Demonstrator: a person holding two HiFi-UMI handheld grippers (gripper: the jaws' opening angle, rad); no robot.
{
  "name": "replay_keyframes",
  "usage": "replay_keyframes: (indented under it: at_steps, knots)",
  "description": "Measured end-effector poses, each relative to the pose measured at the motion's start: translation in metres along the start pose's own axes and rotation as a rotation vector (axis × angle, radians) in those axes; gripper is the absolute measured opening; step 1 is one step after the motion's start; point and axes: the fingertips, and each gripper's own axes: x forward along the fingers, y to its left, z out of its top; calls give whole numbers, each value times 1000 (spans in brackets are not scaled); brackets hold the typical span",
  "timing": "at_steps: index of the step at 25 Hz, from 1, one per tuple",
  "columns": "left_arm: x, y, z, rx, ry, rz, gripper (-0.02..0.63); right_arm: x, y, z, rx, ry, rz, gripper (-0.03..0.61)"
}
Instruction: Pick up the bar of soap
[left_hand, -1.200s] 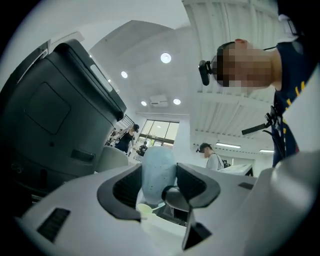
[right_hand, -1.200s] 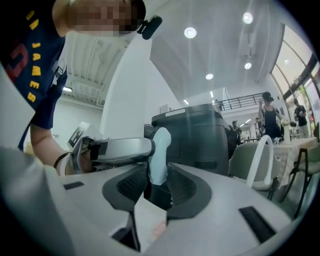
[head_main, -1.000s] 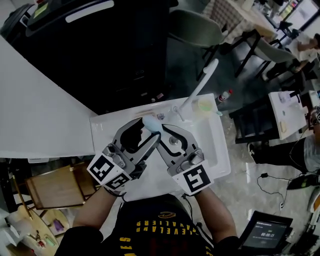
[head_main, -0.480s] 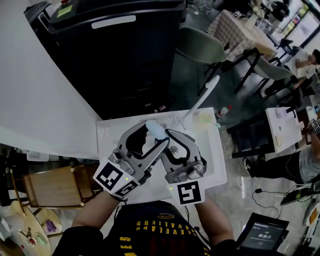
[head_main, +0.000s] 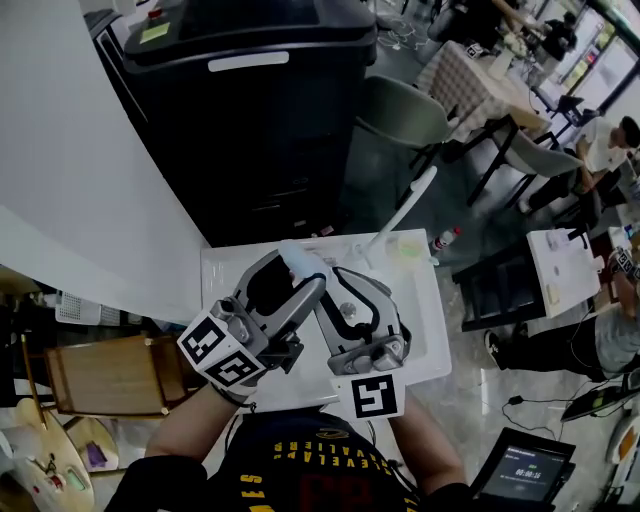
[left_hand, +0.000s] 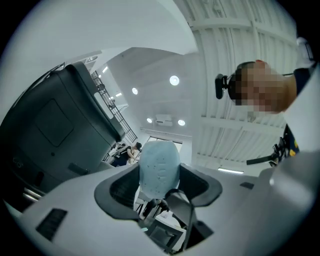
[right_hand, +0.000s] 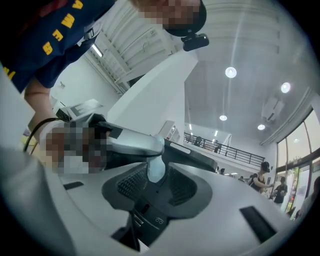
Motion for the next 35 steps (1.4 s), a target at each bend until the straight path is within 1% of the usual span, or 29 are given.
replay_keyframes:
  at_steps: [2,3,5,7,9,11,13,16,19,25,28,35]
  knots:
    - [-5,8,5,-36,-15,15,262,-6,-2,-2,59,1,-8,140]
    - [-8,11,6,-54,-19,21,262,-10,-4,-3,115,-3,-15,140]
    - [-13,18,8,-87,-22,34,262,-15,-10,-4,261,-34,-27,140]
    - [-18,27,8,-115,-20,51,263,-17,-16,-9,400,-60,-19,138]
    - [-22,32,6,-130,-7,68,262,-20,-21,-23,533,-55,-7,113]
    - [-26,30,2,-141,12,84,263,-31,-23,-39,645,-37,-7,72]
    - [-31,26,-2,-156,30,99,262,-42,-21,-48,733,-18,-10,57]
    - [-37,24,-9,-185,47,109,264,-53,-18,-55,823,-4,-12,37]
    - [-41,25,-15,-212,58,112,262,-56,-17,-59,852,6,-15,28]
    - [-42,16,-29,-236,89,87,262,-61,-18,-62,789,48,-51,25]
    - [-41,14,-35,-241,101,77,262,-60,-17,-59,769,36,-40,23]
    - [-42,15,-36,-257,105,68,262,-56,-16,-54,767,16,-24,23]
